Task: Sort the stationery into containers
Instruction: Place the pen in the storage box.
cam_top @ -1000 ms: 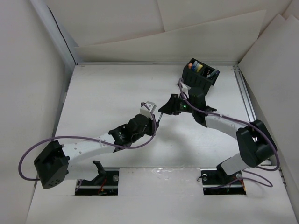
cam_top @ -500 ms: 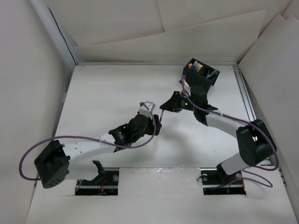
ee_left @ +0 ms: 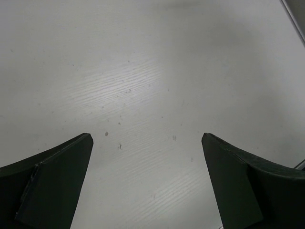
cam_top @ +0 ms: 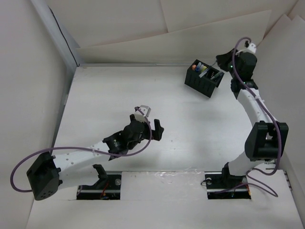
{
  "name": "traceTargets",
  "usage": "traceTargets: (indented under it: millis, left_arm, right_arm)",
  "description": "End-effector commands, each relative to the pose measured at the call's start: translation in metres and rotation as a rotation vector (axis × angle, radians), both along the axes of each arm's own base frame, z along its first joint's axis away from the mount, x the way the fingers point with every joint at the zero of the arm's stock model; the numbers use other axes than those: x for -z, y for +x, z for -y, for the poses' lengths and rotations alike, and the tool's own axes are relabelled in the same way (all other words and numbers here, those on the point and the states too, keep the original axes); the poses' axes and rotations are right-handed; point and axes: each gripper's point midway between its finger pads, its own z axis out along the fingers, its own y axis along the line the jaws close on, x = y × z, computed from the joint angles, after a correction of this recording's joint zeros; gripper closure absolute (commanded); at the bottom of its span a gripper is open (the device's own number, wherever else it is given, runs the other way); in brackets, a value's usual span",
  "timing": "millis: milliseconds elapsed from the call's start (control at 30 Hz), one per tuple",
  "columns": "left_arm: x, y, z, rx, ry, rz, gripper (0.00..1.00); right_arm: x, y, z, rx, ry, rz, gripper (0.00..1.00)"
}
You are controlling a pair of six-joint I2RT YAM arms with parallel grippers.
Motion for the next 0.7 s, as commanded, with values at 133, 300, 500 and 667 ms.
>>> traceTargets:
  millis: [133, 300, 500, 667]
  left_arm:
    - [0.009, -0.003, -0.005, -0.007, 0.000, -0.012, 0.00]
    - [0.013, -0.003, -0.005, -0.007, 0.004, -0.014, 0.00]
    - [0.007, 0.000, -0.006, -0.035, -0.024, -0.006, 0.00]
    - [0.010, 0.000, -0.005, -0.040, -0.025, -0.019, 0.00]
  right_arm:
    - [-0.009, 0.038, 0.109, 0.403, -0.164, -0.014, 0.91]
    - [0.007, 0.057, 0.127, 0.473, -0.247, -0.060, 0.91]
    - [0.038, 0.069, 0.125, 0.477, -0.269, -0.116, 0.86]
    - [0.050, 0.068, 0.097, 0.429, -0.286, -0.134, 0.32]
